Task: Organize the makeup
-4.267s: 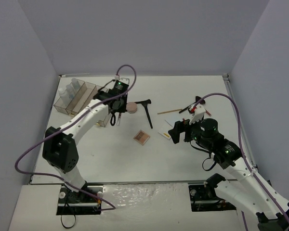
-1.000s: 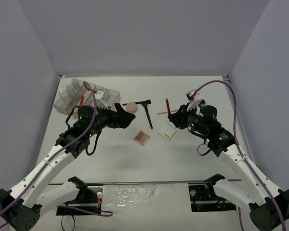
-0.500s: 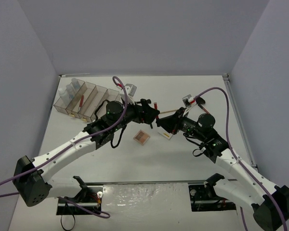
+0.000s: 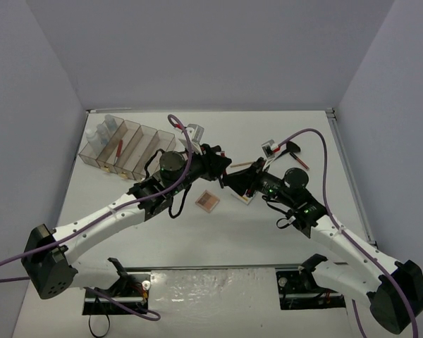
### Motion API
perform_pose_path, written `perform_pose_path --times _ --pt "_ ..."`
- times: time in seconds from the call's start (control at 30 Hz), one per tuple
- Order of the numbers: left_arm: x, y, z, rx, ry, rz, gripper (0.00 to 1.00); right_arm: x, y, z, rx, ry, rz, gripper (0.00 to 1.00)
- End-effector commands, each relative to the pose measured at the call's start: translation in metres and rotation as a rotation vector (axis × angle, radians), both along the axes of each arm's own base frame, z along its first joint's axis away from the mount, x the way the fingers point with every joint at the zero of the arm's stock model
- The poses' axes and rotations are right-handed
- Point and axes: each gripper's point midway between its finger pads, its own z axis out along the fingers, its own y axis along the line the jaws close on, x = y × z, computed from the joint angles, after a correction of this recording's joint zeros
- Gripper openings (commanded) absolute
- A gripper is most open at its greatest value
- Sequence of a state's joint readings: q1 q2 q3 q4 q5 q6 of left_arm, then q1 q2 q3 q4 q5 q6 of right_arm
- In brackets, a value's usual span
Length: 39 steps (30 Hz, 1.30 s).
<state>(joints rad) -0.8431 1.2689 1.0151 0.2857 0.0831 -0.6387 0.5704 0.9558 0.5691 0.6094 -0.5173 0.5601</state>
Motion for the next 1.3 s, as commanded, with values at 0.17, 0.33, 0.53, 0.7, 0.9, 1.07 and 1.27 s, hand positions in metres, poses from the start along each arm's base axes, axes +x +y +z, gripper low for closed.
perform_pose_path --times 0.17,0.33,0.53,0.7,0.9,1.07,1.27 --pt "0.026 0.04 0.01 0.146 -0.098 0.163 0.0 0.022 -0.011 -0.007 -0.121 -0.034 -0.108 0.93" --pt "0.07 0.117 -0.007 0.371 -0.085 0.332 0.0 0.037 -0.038 -0.023 -0.291 -0.033 -0.238 1.0" --pt "0.143 0.26 -0.052 0.779 0.061 0.554 0.0 0.045 -0.066 -0.052 -0.454 0.008 -0.338 1.0" --pt "0.198 0.336 -0.066 0.979 0.142 0.624 0.0 0.041 -0.066 -0.067 -0.492 0.029 -0.306 1.0" --pt "0.246 0.382 -0.101 1.082 0.22 0.633 0.0 0.038 -0.07 -0.071 -0.517 0.03 -0.284 1.0" --pt "0.27 0.392 -0.134 1.142 0.274 0.586 0.16 0.038 -0.074 -0.076 -0.526 0.047 -0.282 1.0" --pt "0.272 0.408 -0.153 1.157 0.311 0.614 0.59 0.042 -0.079 -0.075 -0.523 0.06 -0.308 1.0"
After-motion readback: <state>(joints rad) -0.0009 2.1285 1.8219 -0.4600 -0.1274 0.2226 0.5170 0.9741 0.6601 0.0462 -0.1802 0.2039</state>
